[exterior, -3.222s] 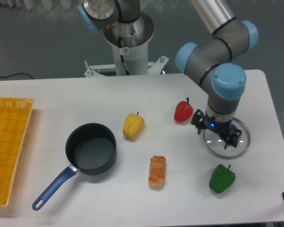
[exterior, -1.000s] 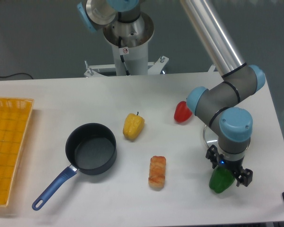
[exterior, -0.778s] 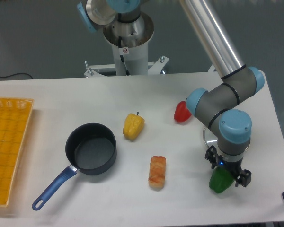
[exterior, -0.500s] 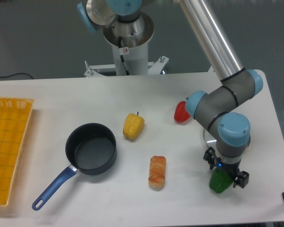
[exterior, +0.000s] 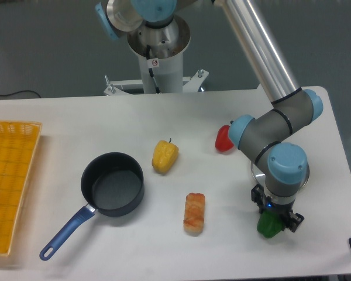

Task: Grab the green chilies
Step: 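Lift the green pepper and carry it toward the red pepper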

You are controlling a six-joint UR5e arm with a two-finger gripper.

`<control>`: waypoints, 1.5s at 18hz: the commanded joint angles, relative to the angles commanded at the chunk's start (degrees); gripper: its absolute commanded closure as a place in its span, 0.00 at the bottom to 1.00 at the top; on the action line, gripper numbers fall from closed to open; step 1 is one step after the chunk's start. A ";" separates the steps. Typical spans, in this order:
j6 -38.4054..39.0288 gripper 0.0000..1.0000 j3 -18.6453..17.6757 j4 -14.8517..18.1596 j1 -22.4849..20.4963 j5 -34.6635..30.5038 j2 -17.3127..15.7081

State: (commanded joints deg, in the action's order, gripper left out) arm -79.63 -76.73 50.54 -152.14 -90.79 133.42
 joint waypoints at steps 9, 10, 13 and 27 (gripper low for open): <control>-0.09 0.72 -4.21 0.35 0.09 -0.26 -3.68; -0.09 0.72 -5.00 0.61 0.09 -0.35 -4.65; 0.09 0.72 -7.73 1.40 1.31 -0.44 -7.37; 5.89 0.71 -8.88 13.79 5.89 0.09 -14.58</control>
State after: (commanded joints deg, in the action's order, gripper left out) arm -73.74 -85.61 64.33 -146.25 -90.70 118.83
